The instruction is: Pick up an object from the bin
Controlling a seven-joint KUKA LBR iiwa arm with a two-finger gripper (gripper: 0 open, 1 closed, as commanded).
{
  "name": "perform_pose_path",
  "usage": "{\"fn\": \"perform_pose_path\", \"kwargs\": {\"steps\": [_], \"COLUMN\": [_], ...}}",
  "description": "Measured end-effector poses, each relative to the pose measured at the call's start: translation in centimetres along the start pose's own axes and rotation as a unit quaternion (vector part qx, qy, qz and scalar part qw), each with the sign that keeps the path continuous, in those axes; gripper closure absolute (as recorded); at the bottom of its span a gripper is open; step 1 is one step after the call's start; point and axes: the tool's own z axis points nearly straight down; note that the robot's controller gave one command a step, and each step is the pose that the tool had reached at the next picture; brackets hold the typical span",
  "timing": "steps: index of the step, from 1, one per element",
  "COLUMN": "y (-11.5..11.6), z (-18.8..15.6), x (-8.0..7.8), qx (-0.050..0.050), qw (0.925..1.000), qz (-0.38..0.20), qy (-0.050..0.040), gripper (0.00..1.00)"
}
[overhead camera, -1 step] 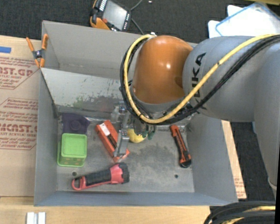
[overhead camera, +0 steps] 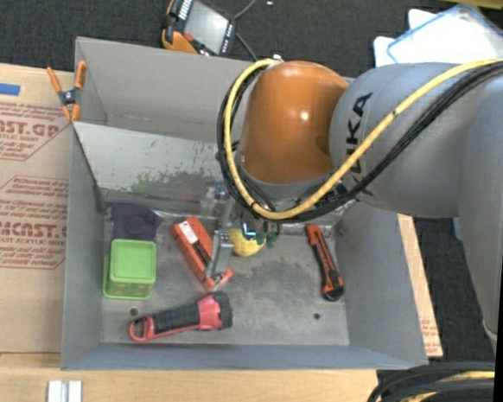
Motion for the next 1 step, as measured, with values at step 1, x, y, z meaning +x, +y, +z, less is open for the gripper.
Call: {"fn": "perform_pose_path", "kwargs": {"steps": [1], "y": [0.52], "z": [11.63], "x": [5.59], "qx": [0.000], "qw": [0.9973], "qz": [-0.074], "qy": [0.0007], "gripper": [0.00]}}
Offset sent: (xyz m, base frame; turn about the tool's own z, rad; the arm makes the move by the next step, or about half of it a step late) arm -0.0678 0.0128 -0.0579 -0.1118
